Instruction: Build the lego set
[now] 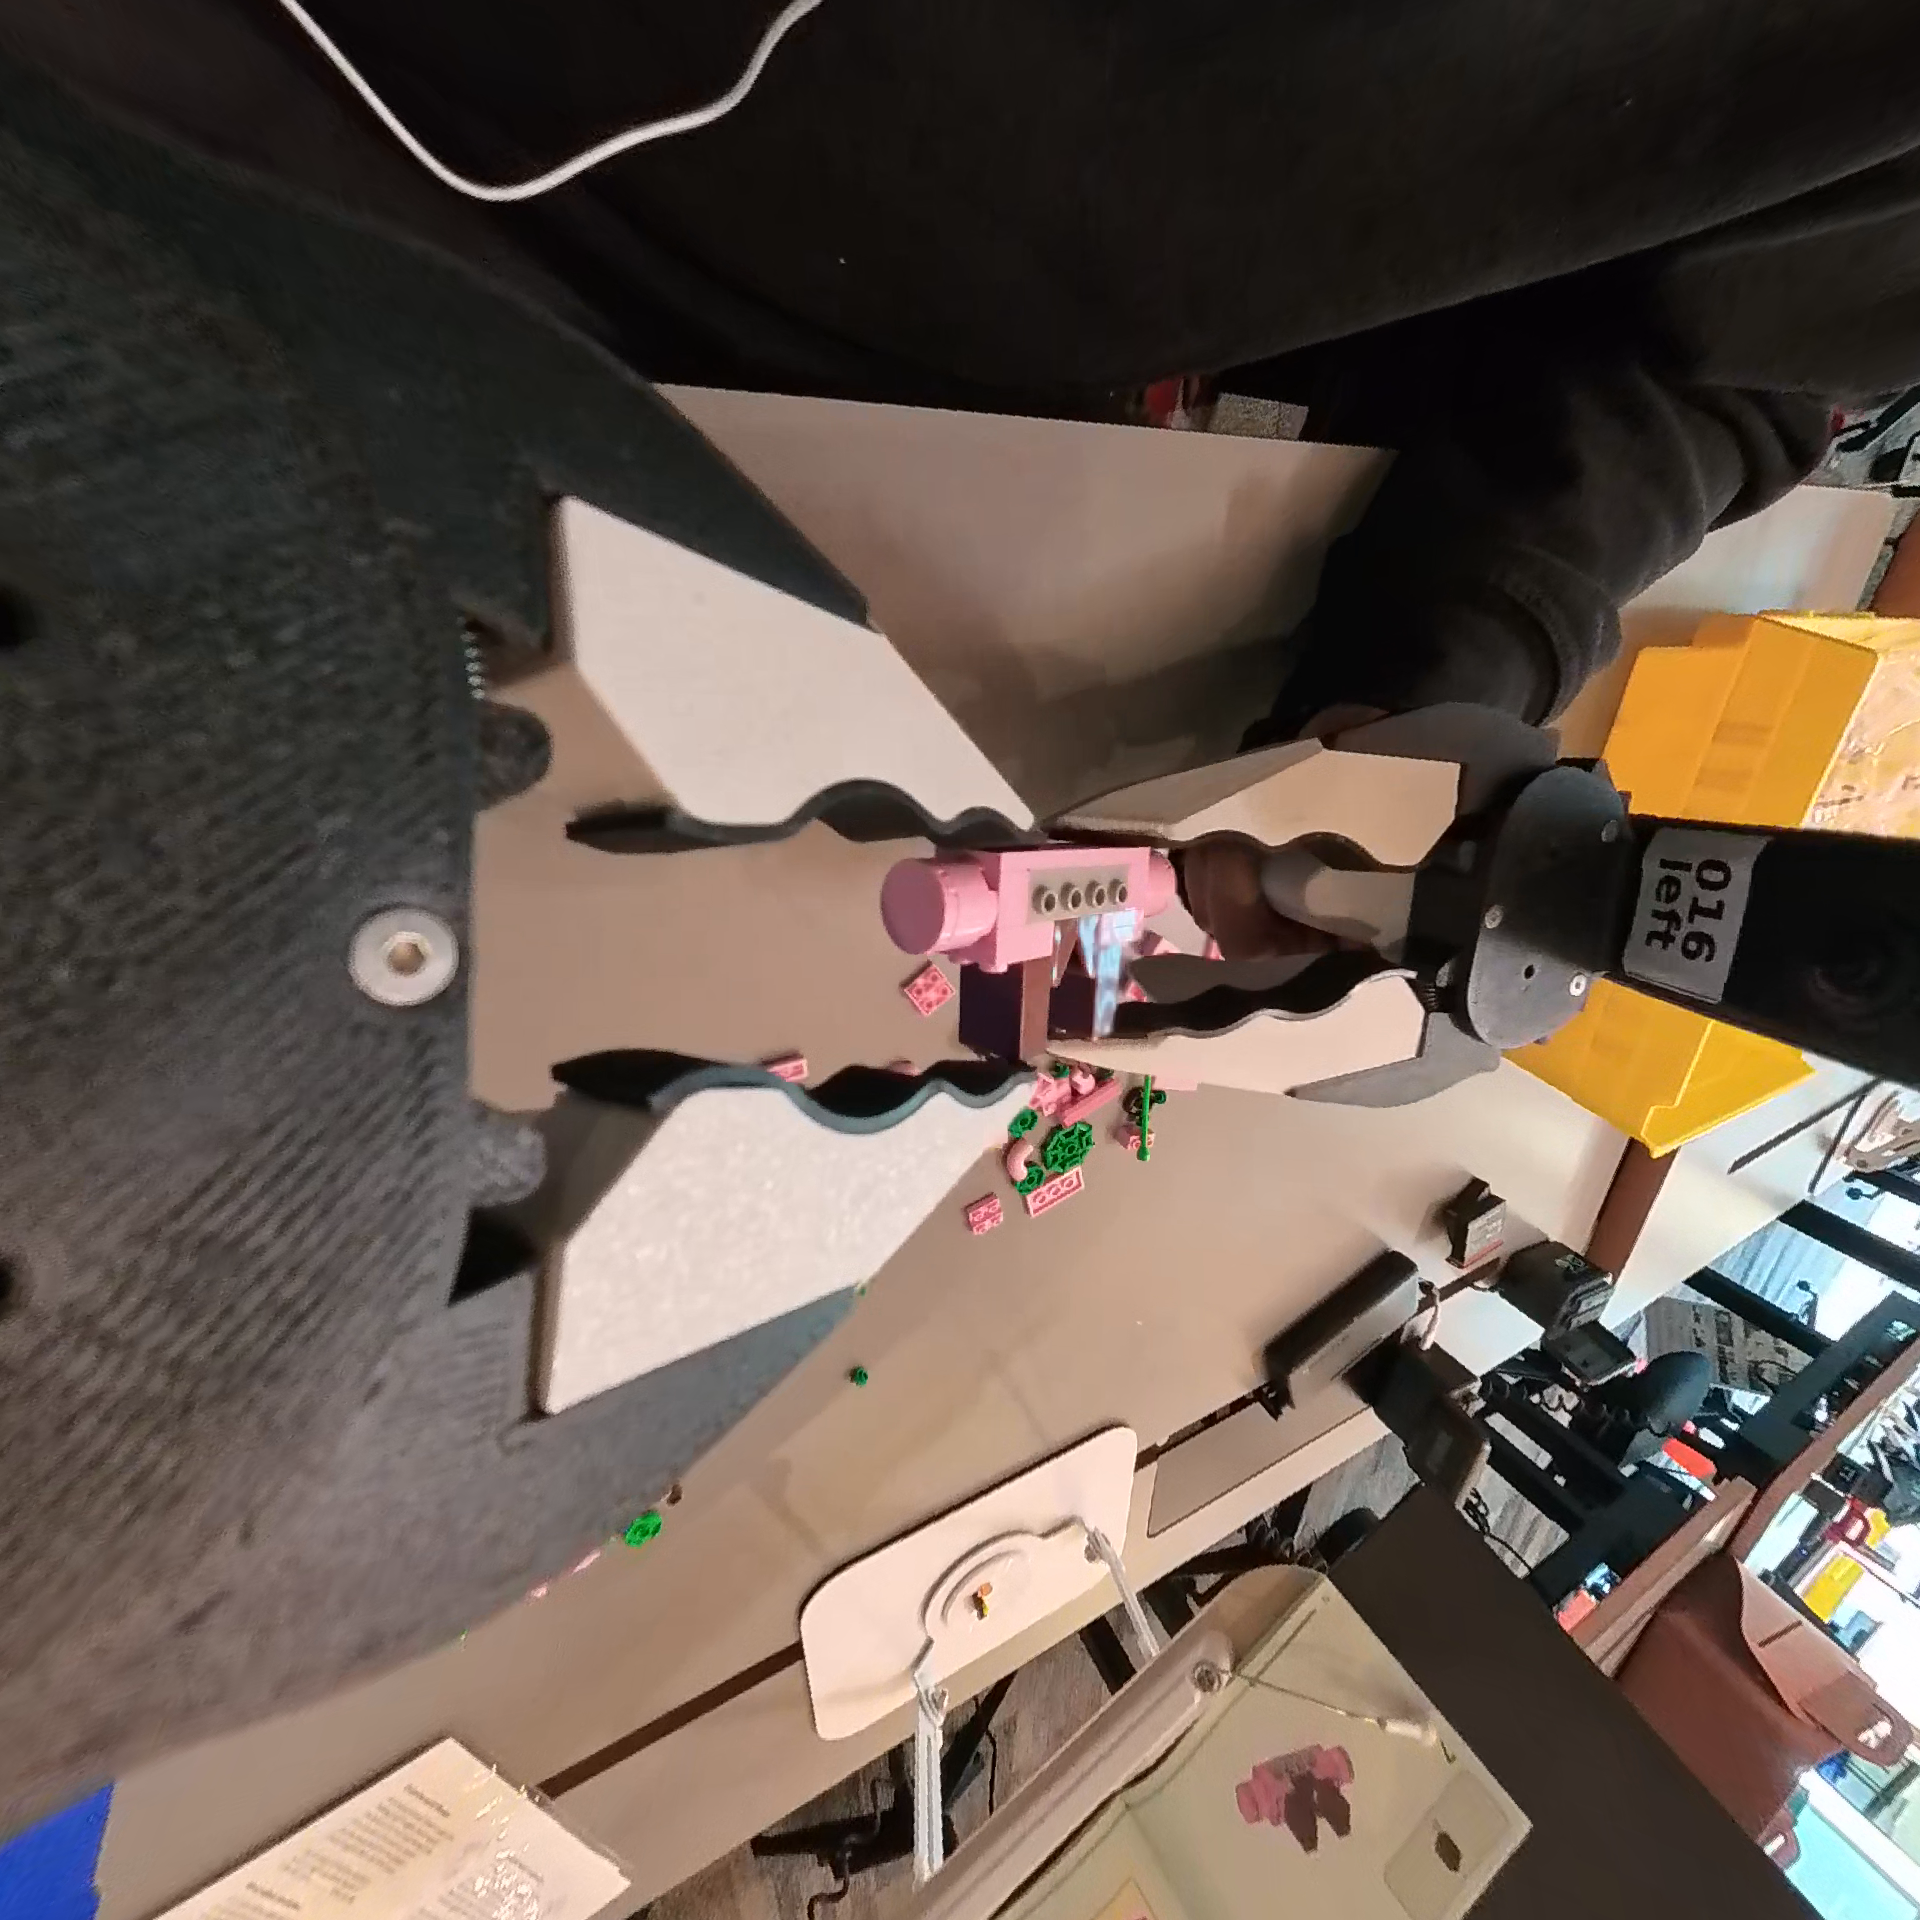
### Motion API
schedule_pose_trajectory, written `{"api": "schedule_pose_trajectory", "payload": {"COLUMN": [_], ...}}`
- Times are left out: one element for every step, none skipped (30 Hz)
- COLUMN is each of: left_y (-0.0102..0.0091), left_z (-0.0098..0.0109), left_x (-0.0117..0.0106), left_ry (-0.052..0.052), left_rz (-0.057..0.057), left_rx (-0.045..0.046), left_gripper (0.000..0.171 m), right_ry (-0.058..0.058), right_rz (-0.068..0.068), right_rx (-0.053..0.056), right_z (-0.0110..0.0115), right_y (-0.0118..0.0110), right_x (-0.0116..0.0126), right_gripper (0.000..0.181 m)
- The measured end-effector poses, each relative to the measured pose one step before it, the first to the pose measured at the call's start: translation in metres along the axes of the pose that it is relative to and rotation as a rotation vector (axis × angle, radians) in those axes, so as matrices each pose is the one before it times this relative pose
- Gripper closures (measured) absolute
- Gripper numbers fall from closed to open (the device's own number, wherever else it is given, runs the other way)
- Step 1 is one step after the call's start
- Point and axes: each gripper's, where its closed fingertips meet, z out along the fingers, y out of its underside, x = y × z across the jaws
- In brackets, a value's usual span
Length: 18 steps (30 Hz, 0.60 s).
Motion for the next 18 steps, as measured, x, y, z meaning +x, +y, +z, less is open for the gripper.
{"api": "schedule_pose_trajectory", "payload": {"left_y": [0.00002, -0.00036, 0.00013, 0.00049, 0.00121, 0.00096, 0.00138, 0.00111, 0.00018, -0.00006, -0.00022, -0.00029, 0.00047, 0.00061, -0.00050, 0.00050, 0.00062, -0.00074], "left_z": [0.00027, 0.00002, 0.00011, 0.00033, 0.00062, 0.00050, 0.00069, 0.00057, 0.00007, 0.00002, 0.00020, 0.00005, 0.00024, 0.00051, -0.00001, 0.00018, 0.00029, -0.00030], "left_x": [-0.00025, -0.00008, -0.00004, 0.00034, 0.00054, 0.00025, 0.00047, 0.00027, 0.00025, 0.00039, 0.00022, -0.00004, -0.00007, -0.00081, -0.00094, -0.00031, -0.00086, -0.00087], "left_ry": [-0.0048, -0.0024, -0.0003, 0.0017, 0.0012, -0.0044, -0.0032, -0.0016, 0.0001, 0.0048, 0.0029, 0.0003, 0.0004, -0.0035, -0.0022, 0.0046, 0.0050, 0.0072], "left_rz": [0.0017, 0.0023, 0.0015, 0.0027, 0.0038, 0.0108, 0.0108, 0.0055, 0.0033, -0.0028, -0.0012, 0.0014, -0.0007, -0.0069, -0.0117, -0.0115, -0.0180, -0.0241], "left_rx": [-0.00262, -0.00090, -0.00436, -0.00519, -0.00993, -0.00697, -0.00913, -0.00747, 0.00022, -0.00049, 0.00109, 0.00212, -0.00209, 0.00063, 0.00921, 0.00386, 0.00384, 0.01364], "left_gripper": [0.131, 0.131, 0.132, 0.132, 0.132, 0.132, 0.132, 0.132, 0.132, 0.132, 0.132, 0.131, 0.131, 0.131, 0.132, 0.132, 0.131, 0.131], "right_ry": [-0.0015, 0.0016, 0.0011, -0.0007, -0.0055, -0.0051, -0.0044, -0.0041, 0.0005, -0.0004, -0.0019, -0.0003, -0.0011, 0.0015, 0.0097, 0.0044, 0.0023, 0.0086], "right_rz": [-0.0003, -0.0019, -0.0016, -0.0032, -0.0013, -0.0009, -0.0020, -0.0022, -0.0037, -0.0010, 0.0011, -0.0006, 0.0024, 0.0028, -0.0030, 0.0047, 0.0094, -0.0005], "right_rx": [-0.0032, 0.0005, -0.0022, -0.0052, -0.0080, -0.0070, -0.0049, -0.0067, -0.0017, -0.0013, -0.0011, 0.0003, -0.0012, -0.0022, 0.0056, 0.0076, 0.0031, 0.0068], "right_z": [-0.00024, -0.00027, -0.00020, -0.00006, 0.00012, 0.00014, 0.00008, 0.00025, -0.00007, -0.00009, -0.00030, -0.00024, -0.00006, 0.00037, 0.00005, 0.00018, 0.00026, 0.00025], "right_y": [0.00038, -0.00022, 0.00008, 0.00028, 0.00092, 0.00104, 0.00099, 0.00129, 0.00036, 0.00003, 0.00005, -0.00017, 0.00025, 0.00085, 0.00035, 0.00039, 0.00075, 0.00029], "right_x": [0.00018, 0.00022, -0.00003, -0.00022, -0.00057, -0.00056, -0.00064, -0.00065, -0.00041, -0.00030, -0.00032, -0.00007, -0.00012, 0.00023, 0.00090, 0.00027, 0.00040, 0.00074], "right_gripper": [0.142, 0.142, 0.142, 0.142, 0.142, 0.142, 0.142, 0.142, 0.142, 0.142, 0.142, 0.142, 0.142, 0.142, 0.142, 0.142, 0.141, 0.141]}}
